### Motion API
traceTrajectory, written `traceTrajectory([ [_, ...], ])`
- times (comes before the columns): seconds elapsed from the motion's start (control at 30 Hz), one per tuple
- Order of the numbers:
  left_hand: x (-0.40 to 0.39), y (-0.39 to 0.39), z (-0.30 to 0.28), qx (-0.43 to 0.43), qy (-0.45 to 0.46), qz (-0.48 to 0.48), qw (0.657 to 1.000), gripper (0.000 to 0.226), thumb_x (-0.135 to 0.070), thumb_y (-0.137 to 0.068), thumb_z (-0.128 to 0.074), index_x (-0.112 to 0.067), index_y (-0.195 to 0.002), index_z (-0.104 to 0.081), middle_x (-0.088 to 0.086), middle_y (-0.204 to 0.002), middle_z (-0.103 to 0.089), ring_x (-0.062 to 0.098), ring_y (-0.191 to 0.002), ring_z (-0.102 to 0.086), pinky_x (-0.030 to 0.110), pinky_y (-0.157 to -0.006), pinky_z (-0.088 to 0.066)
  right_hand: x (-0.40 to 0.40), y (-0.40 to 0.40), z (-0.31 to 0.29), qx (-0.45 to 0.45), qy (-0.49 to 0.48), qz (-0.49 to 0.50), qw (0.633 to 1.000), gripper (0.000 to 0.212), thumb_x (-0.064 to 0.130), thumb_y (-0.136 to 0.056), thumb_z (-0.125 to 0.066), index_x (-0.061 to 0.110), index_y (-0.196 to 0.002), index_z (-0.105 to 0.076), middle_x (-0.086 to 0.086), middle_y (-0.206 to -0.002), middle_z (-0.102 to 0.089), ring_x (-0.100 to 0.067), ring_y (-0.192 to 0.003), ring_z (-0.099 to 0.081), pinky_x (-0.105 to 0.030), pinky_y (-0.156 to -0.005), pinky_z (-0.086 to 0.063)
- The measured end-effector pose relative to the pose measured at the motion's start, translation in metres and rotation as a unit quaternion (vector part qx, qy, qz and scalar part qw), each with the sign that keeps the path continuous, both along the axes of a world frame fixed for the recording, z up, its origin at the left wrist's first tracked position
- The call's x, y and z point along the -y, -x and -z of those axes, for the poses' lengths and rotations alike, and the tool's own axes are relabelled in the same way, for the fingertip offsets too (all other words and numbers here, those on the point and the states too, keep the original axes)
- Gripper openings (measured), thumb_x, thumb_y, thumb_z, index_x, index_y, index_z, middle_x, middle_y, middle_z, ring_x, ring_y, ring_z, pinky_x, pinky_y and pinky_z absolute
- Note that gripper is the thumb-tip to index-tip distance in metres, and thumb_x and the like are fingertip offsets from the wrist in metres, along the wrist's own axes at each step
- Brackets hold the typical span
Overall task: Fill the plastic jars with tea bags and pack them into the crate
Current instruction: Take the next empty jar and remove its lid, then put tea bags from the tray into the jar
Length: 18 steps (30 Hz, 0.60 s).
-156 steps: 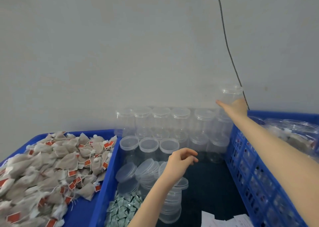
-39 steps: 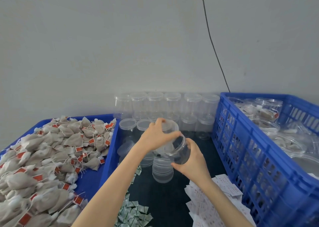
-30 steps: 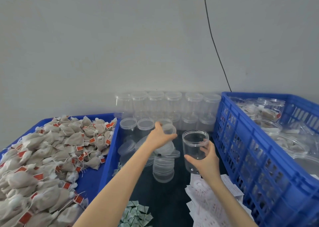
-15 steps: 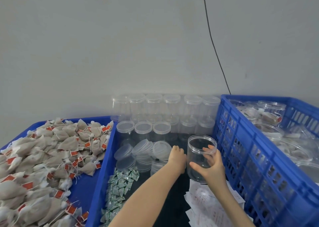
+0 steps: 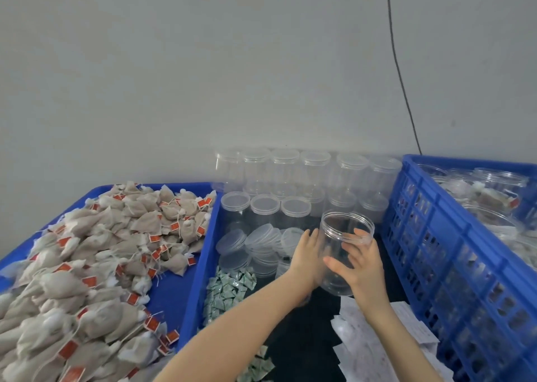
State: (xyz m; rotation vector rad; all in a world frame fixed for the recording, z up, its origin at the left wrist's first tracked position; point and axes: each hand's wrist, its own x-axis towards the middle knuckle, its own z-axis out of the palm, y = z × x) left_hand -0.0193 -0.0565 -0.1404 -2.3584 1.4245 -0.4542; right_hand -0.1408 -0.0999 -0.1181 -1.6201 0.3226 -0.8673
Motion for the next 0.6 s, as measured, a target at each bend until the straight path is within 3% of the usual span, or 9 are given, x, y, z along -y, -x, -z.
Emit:
traceTrajectory([
  [0.07,-0.016,-0.008,-0.012,-0.028,0.038,-0.031,0.998,0.064,-0.035,-0.095,-0.045,-0.01,-0.149,-0.021,0.015,-0.157,-0.017,0.032,-0.145,-0.013,0.046,-0.118,-0.009,-0.005,-0.001,-0.004,0.001,-0.007,-0.017,1.0,0.079,-0.004,-0.062,-0.087,0.022,-0.126,-0.047,-0.003,-0.125,-0.062,-0.015,-0.121,-0.06,-0.033,-0.104,-0.045],
  [0.13,-0.036,-0.022,-0.029,-0.05,0.092,-0.067,0.992,0.061,-0.032,-0.096,-0.046,-0.009,-0.149,-0.026,0.015,-0.158,-0.012,0.03,-0.147,-0.007,0.045,-0.119,-0.006,-0.013,-0.005,-0.005,-0.01,0.012,-0.026,1.0,0.08,0.0,-0.062,-0.089,0.025,-0.125,-0.046,0.002,-0.124,-0.062,-0.009,-0.118,-0.06,-0.029,-0.101,-0.045],
  [0.2,-0.058,-0.038,-0.049,-0.066,0.179,-0.09,0.978,0.049,-0.027,-0.094,-0.047,-0.011,-0.141,-0.041,0.015,-0.155,-0.024,0.03,-0.145,-0.016,0.044,-0.118,-0.011,-0.024,-0.01,-0.003,-0.025,0.018,-0.041,0.999,0.08,0.001,-0.062,-0.089,0.033,-0.121,-0.045,0.008,-0.123,-0.06,-0.003,-0.115,-0.059,-0.027,-0.099,-0.046],
  [0.3,-0.098,-0.064,-0.078,-0.061,0.33,-0.137,0.932,0.035,-0.019,-0.091,-0.046,-0.013,-0.124,-0.055,0.009,-0.137,-0.048,0.026,-0.129,-0.04,0.037,-0.107,-0.03,-0.043,-0.02,0.005,-0.05,-0.003,-0.072,0.996,0.081,-0.001,-0.061,-0.09,0.031,-0.121,-0.046,0.005,-0.124,-0.06,-0.008,-0.116,-0.058,-0.032,-0.101,-0.046],
  [0.37,-0.127,-0.084,-0.087,-0.063,0.393,-0.181,0.899,0.034,-0.017,-0.091,-0.046,-0.011,-0.123,-0.056,0.01,-0.129,-0.053,0.028,-0.12,-0.047,0.037,-0.097,-0.037,-0.058,-0.025,0.012,-0.067,-0.01,-0.09,0.994,0.083,0.002,-0.058,-0.092,0.033,-0.12,-0.046,0.014,-0.118,-0.059,0.0,-0.112,-0.057,-0.024,-0.096,-0.045],
  [0.47,-0.171,-0.111,-0.075,-0.114,0.4,-0.277,0.866,0.035,-0.013,-0.092,-0.045,-0.004,-0.125,-0.052,0.016,-0.127,-0.052,0.033,-0.116,-0.048,0.04,-0.089,-0.043,-0.08,-0.027,0.02,-0.088,-0.001,-0.123,0.989,0.087,0.032,-0.045,-0.095,0.036,-0.119,-0.048,0.025,-0.115,-0.06,0.014,-0.108,-0.056,-0.005,-0.085,-0.042],
  [0.53,-0.195,-0.124,-0.052,-0.174,0.361,-0.351,0.846,0.04,-0.016,-0.094,-0.046,-0.001,-0.131,-0.044,0.02,-0.134,-0.044,0.036,-0.123,-0.042,0.043,-0.095,-0.041,-0.092,-0.028,0.025,-0.091,0.006,-0.138,0.986,0.088,0.046,-0.039,-0.087,0.036,-0.118,-0.049,0.028,-0.11,-0.064,0.019,-0.105,-0.054,0.001,-0.08,-0.041],
  [0.6,-0.213,-0.133,-0.025,-0.235,0.274,-0.398,0.843,0.047,-0.019,-0.095,-0.047,0.0,-0.136,-0.036,0.024,-0.141,-0.036,0.038,-0.13,-0.036,0.043,-0.103,-0.036,-0.103,-0.031,0.029,-0.093,0.009,-0.158,0.983,0.087,0.047,-0.041,-0.086,0.035,-0.119,-0.048,0.037,-0.109,-0.061,0.019,-0.105,-0.054,0.001,-0.079,-0.04],
])
